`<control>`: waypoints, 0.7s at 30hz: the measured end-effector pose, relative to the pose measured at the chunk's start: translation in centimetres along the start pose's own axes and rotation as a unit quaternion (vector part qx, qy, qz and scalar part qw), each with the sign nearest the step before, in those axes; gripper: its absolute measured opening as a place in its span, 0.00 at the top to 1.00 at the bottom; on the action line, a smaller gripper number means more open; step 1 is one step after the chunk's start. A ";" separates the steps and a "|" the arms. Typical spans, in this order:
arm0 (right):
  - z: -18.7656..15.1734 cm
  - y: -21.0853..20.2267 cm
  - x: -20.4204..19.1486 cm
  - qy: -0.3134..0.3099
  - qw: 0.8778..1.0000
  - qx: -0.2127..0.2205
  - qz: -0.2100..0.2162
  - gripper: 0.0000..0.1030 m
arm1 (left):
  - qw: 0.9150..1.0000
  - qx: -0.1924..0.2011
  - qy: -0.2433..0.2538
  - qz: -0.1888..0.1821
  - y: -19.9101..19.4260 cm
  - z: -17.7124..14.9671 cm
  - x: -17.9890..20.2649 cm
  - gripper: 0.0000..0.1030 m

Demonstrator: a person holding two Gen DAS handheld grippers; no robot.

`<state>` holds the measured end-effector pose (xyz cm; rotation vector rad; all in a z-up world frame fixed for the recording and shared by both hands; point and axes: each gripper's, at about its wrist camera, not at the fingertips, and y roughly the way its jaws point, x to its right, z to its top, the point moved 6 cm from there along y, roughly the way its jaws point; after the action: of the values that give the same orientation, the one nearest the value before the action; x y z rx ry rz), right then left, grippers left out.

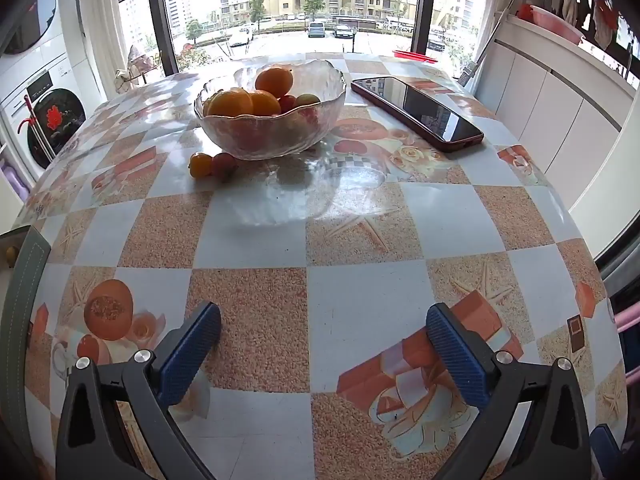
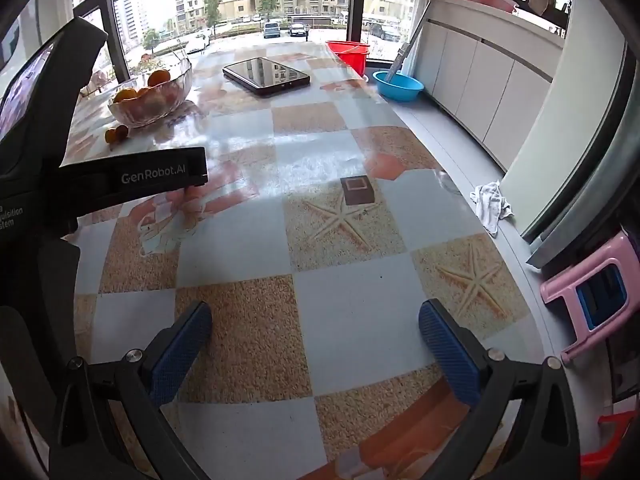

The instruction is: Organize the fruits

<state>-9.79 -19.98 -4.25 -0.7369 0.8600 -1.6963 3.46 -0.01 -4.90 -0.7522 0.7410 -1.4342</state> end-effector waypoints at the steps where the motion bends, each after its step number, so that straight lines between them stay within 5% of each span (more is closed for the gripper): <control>1: -0.2 0.0 -0.1 -0.001 1.000 -0.001 -0.001 0.00 | 1.000 0.002 -0.002 -0.003 0.0 0.0 0.0 0.00; 21: -3.3 -0.3 -1.2 -0.001 1.000 0.002 -0.002 0.00 | 1.000 0.002 -0.003 -0.003 0.0 0.0 0.0 0.00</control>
<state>-12.30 -18.18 -5.94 -0.7380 0.8529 -1.7009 3.46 -0.02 -4.90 -0.7564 0.7326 -1.4390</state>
